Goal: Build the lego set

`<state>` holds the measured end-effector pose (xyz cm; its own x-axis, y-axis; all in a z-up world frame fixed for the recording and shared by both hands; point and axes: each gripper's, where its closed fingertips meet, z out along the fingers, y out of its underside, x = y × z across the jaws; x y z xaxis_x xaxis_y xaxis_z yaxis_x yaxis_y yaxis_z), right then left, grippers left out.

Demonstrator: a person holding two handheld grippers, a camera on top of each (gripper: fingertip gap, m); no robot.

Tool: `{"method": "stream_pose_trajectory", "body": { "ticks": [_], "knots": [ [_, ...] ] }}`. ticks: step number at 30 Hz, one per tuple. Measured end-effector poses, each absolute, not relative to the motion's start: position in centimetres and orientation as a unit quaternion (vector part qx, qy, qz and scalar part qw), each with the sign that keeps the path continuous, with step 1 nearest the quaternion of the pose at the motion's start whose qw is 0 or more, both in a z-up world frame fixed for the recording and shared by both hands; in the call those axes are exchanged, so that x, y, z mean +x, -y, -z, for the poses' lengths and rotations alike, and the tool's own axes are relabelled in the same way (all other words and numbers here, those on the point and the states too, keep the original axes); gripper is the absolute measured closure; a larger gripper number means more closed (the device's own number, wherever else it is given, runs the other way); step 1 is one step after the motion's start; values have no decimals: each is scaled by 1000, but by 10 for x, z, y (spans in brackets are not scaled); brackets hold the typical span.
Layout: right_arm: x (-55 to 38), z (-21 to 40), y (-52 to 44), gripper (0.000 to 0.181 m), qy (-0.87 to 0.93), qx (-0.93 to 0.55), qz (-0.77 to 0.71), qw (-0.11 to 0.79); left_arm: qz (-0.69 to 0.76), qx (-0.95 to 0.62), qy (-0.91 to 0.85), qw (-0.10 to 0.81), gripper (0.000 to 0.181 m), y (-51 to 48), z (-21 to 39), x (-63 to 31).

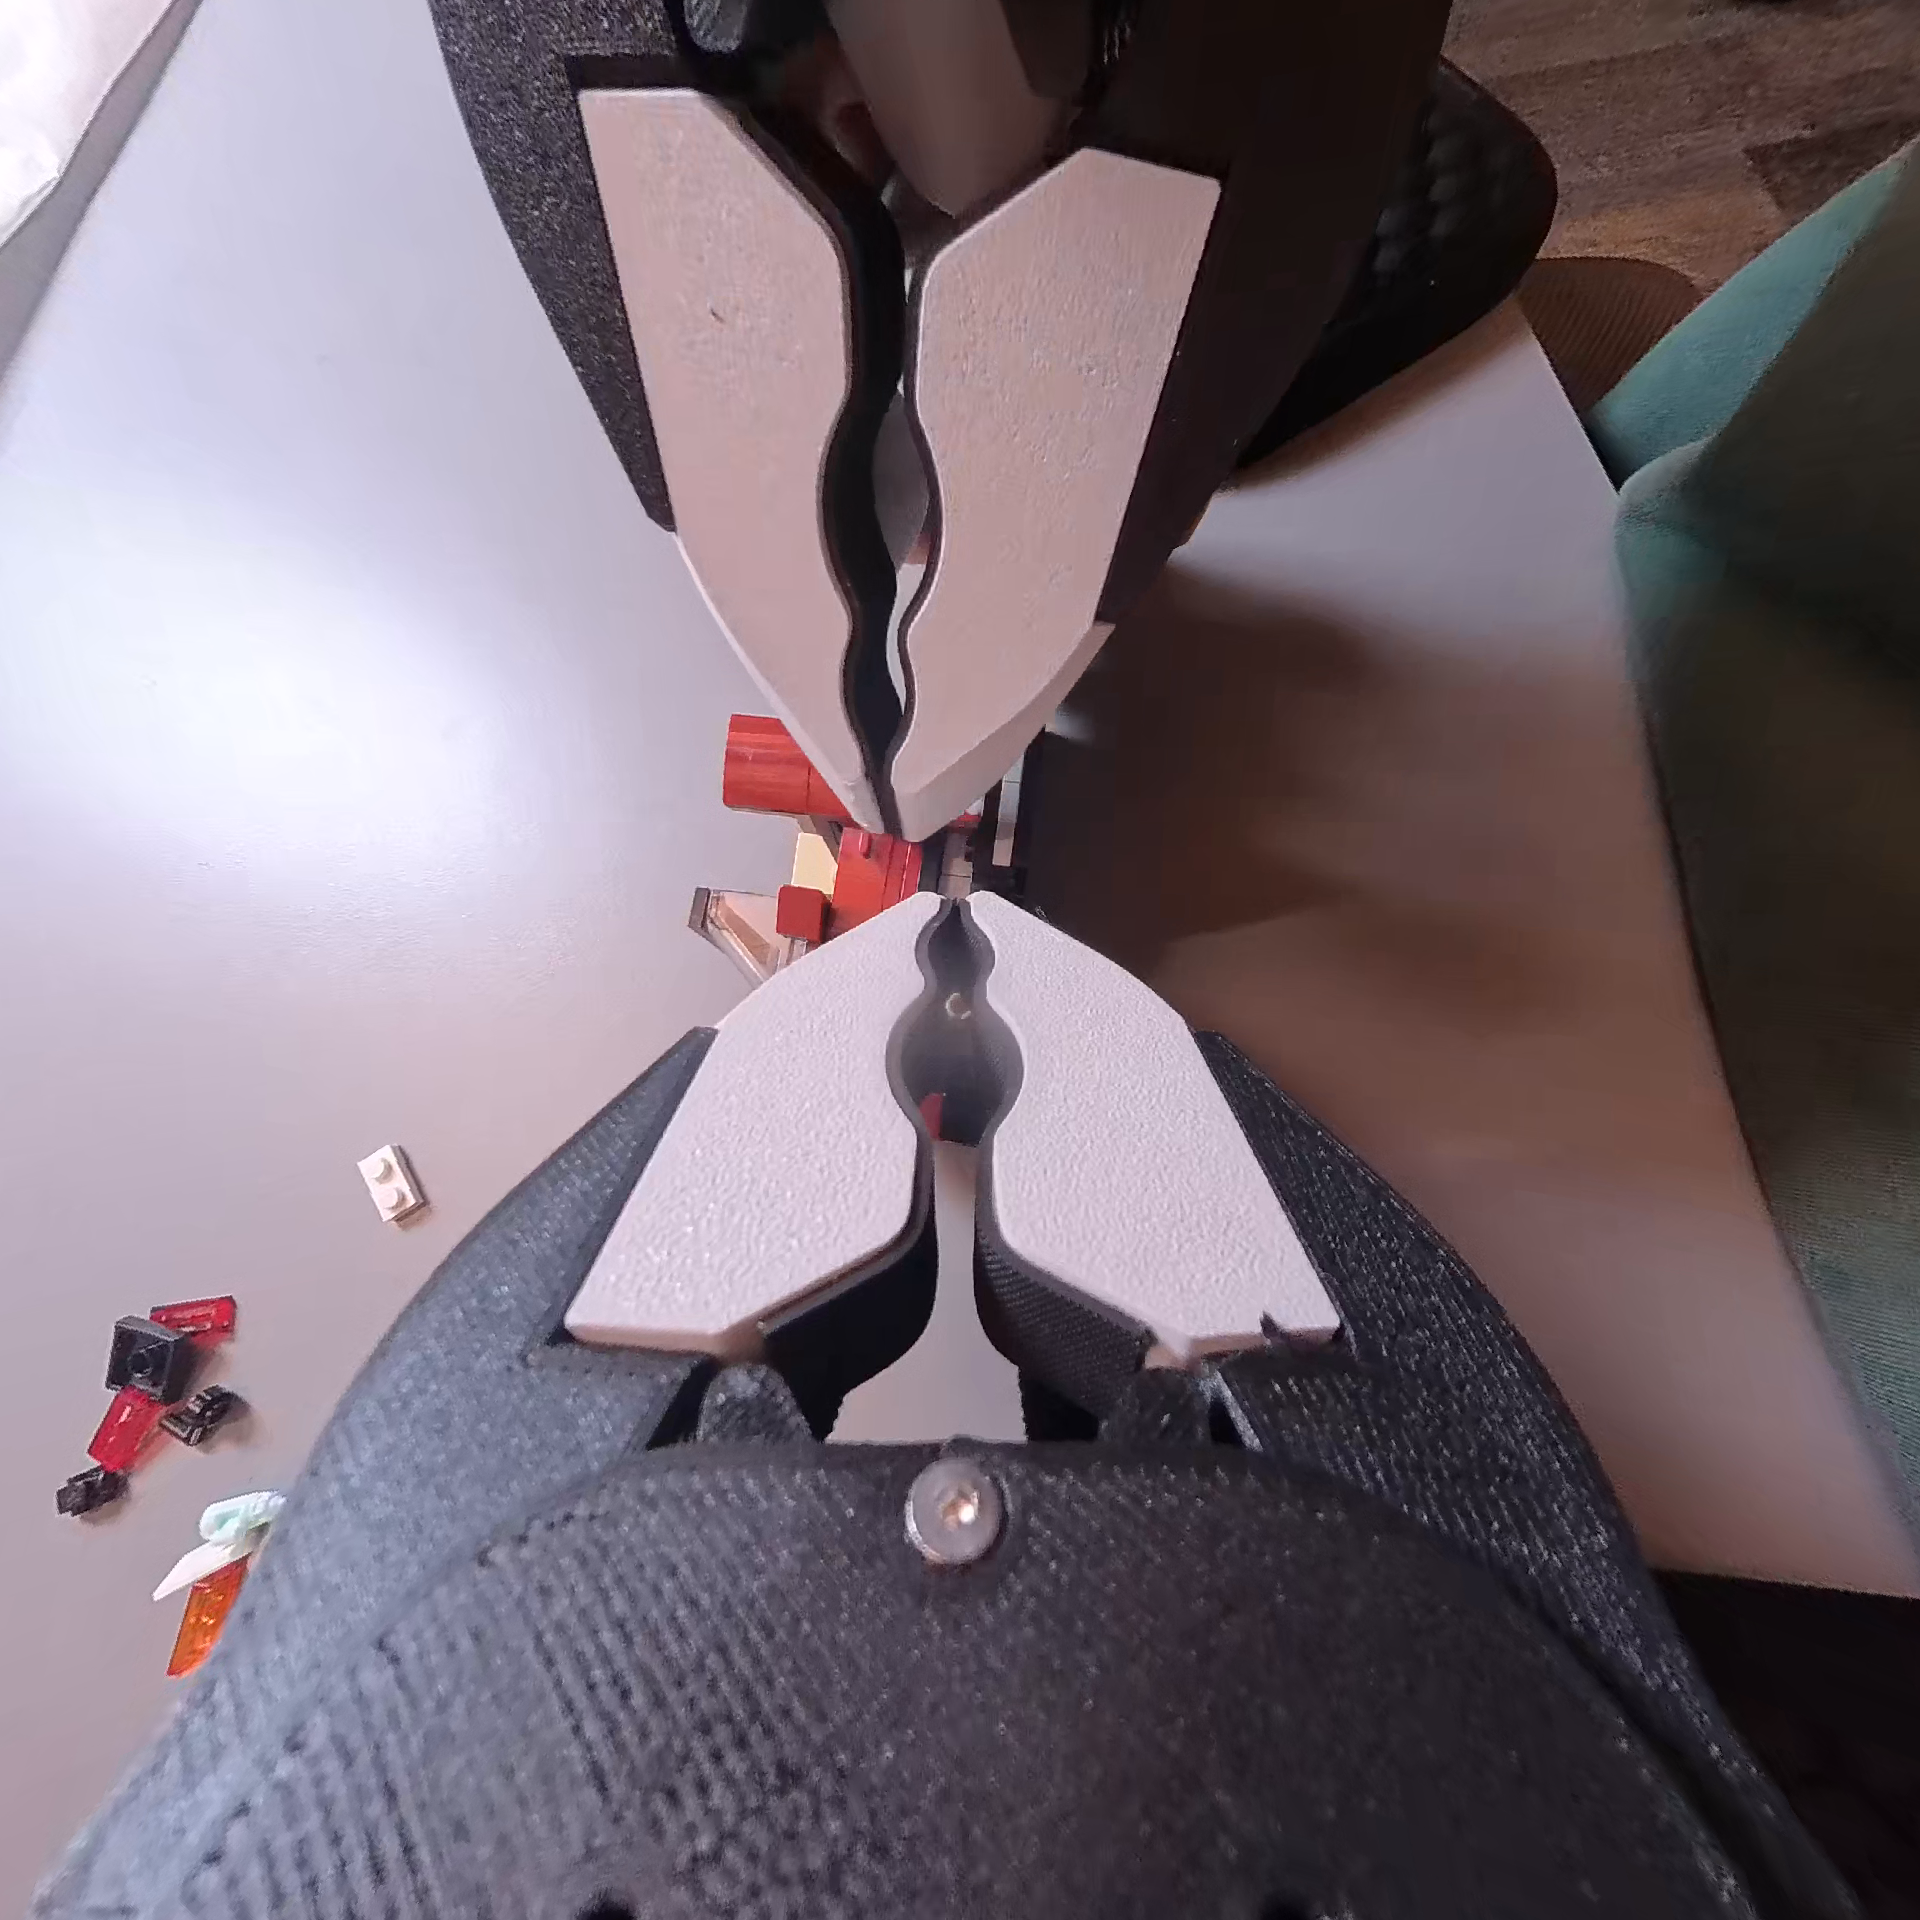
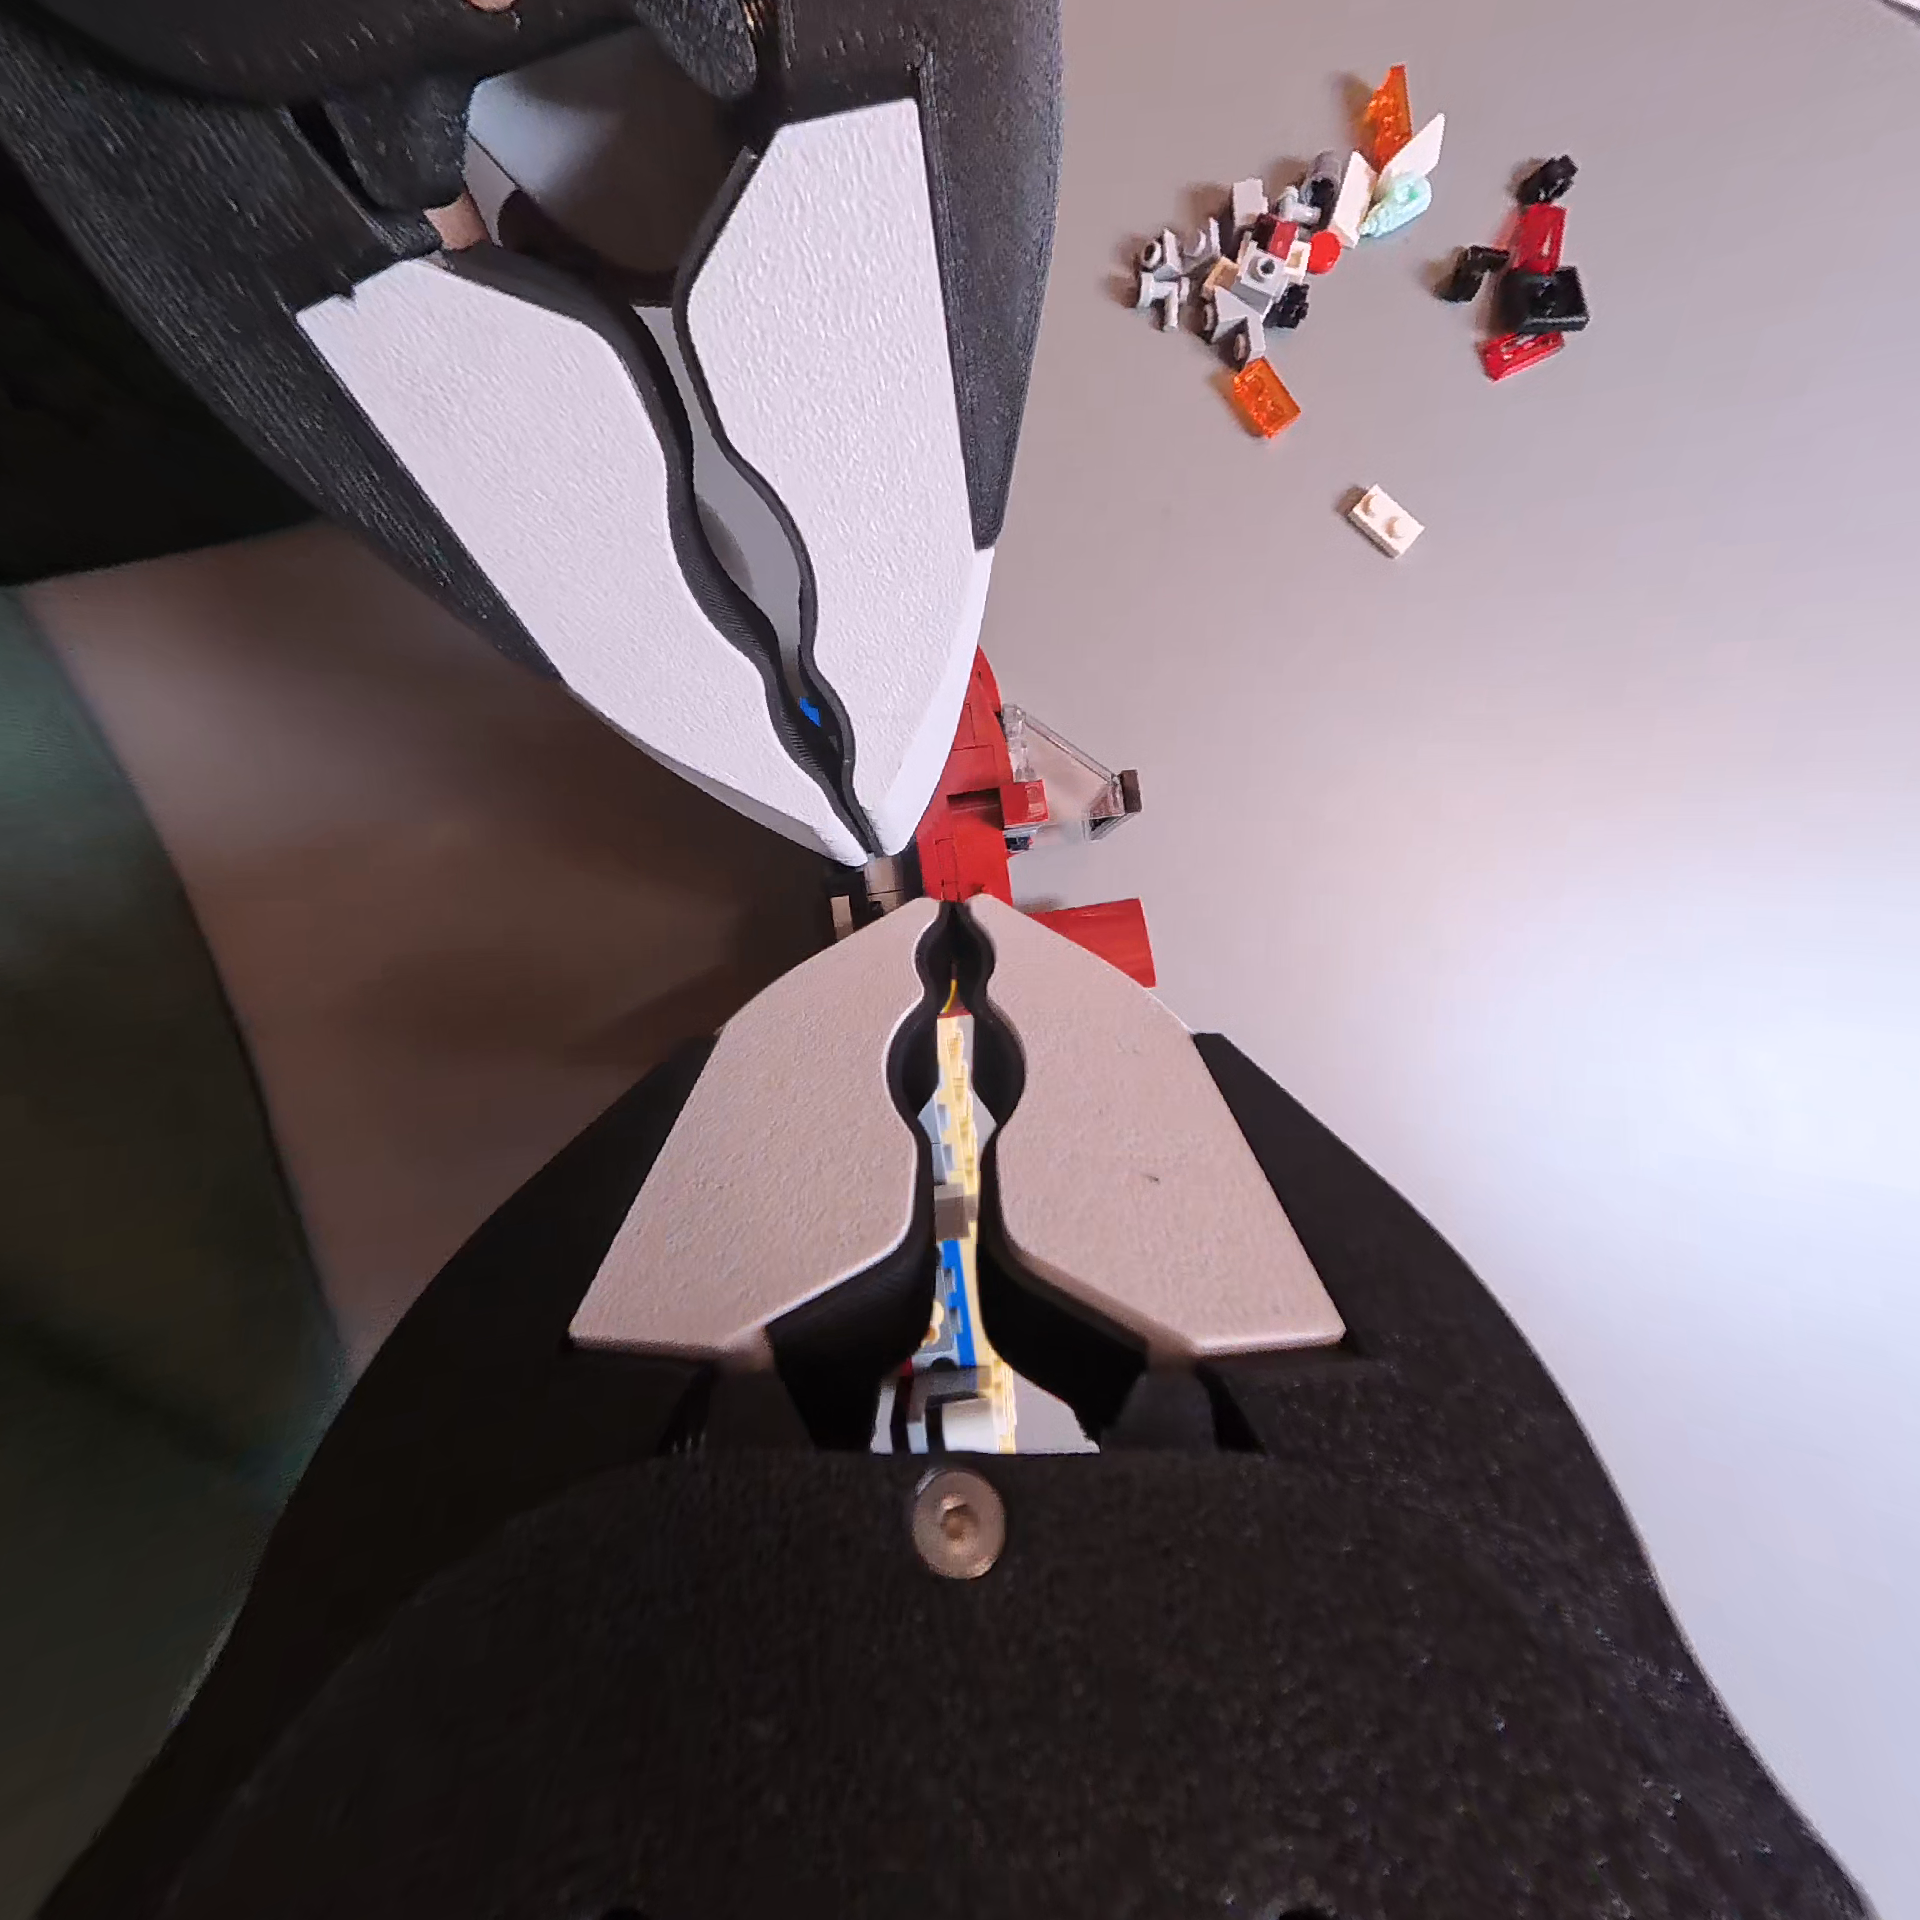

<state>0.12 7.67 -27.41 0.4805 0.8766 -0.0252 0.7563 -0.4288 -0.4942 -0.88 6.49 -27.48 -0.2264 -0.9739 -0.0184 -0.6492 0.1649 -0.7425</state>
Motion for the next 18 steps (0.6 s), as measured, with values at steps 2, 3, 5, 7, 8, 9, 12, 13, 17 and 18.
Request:
{"method": "stream_pose_trajectory", "body": {
  "ticks": [2, 3, 5, 7, 8, 9, 12, 13, 17, 18],
  "knots": [
    [3, 274, -80, 181, 485, -836, -136, 217, 313, -566, -717, 259, 181, -65, 275, -9],
    [5, 273, -83, 181, 485, -836, -131, 223, 313, -566, -717, 259, 181, -65, 275, -9],
    [5, 271, -83, 181, 483, -833, -145, 227, 313, -567, -717, 259, 181, -65, 275, -9],
    [0, 268, -79, 181, 475, -831, -174, 230, 315, -567, -716, 258, 181, -65, 275, -9],
    [0, 269, -76, 181, 475, -831, -179, 225, 315, -567, -716, 258, 181, -65, 275, -9],
    [1, 271, -75, 181, 478, -832, -178, 220, 315, -567, -716, 258, 181, -65, 275, -9],
    [0, 273, -69, 181, 486, -828, -185, 213, 316, -568, -715, 257, 181, -65, 275, -9],
    [0, 272, -69, 181, 492, -824, -180, 214, 317, -570, -714, 256, 181, -65, 275, -9],
    [5, 270, -65, 181, 506, -818, -175, 209, 320, -572, -711, 255, 181, -65, 274, -9],
    [7, 269, -63, 181, 507, -818, -176, 206, 320, -572, -711, 254, 181, -65, 274, -9]
  ]
}}
